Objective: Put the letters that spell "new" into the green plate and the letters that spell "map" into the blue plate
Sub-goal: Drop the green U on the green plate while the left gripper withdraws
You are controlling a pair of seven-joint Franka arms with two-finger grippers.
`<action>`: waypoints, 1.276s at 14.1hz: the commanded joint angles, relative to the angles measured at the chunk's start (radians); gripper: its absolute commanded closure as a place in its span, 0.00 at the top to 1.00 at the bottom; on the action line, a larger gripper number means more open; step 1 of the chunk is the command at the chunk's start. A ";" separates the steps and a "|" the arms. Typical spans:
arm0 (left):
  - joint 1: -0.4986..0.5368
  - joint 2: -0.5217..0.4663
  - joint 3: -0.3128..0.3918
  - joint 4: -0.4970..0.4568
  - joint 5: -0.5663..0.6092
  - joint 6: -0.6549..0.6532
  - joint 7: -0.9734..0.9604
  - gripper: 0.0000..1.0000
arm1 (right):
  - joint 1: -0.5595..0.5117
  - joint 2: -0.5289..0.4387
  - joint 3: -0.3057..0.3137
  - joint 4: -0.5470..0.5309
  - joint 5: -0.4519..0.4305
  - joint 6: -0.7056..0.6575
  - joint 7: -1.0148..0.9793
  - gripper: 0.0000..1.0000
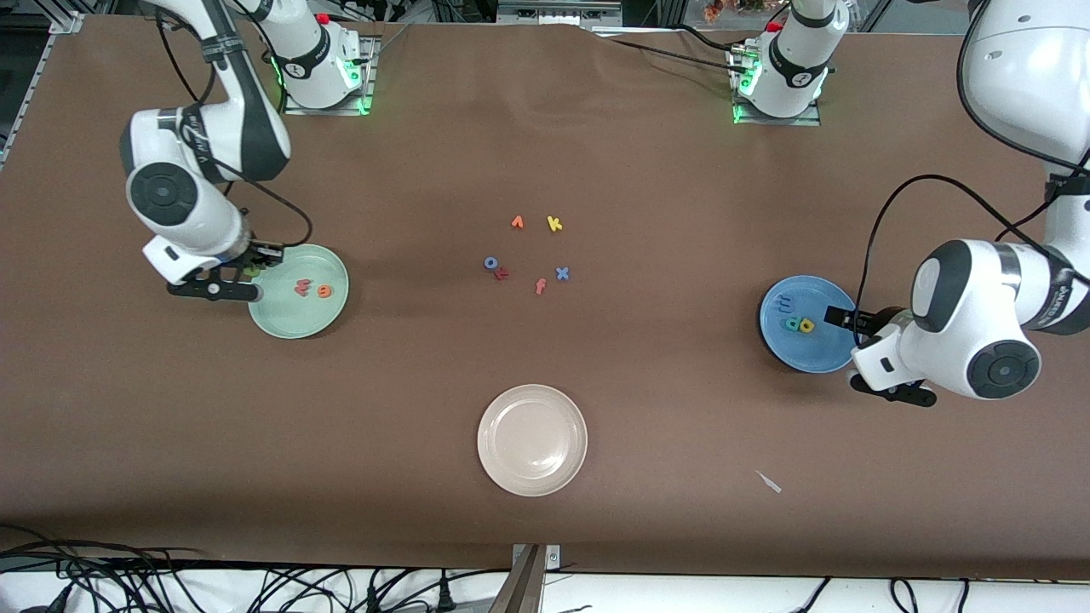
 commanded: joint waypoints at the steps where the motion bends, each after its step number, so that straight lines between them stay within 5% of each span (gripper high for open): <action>1: -0.001 -0.109 0.005 -0.055 -0.062 0.004 0.011 1.00 | 0.008 -0.032 -0.038 -0.115 0.018 0.132 -0.057 0.13; 6: -0.064 -0.459 0.118 -0.285 -0.204 0.099 0.011 1.00 | 0.010 0.005 -0.037 -0.129 0.071 0.210 -0.057 0.15; 9: -0.067 -0.634 0.120 -0.362 -0.201 0.098 0.009 1.00 | 0.010 0.022 -0.037 -0.145 0.071 0.254 -0.057 0.36; 14: -0.087 -0.696 0.128 -0.245 -0.192 -0.112 0.015 1.00 | 0.010 0.022 -0.037 -0.142 0.073 0.252 -0.052 0.49; 18: -0.076 -0.670 0.126 -0.272 -0.178 -0.086 0.046 1.00 | 0.011 0.011 -0.029 -0.129 0.071 0.228 -0.038 0.52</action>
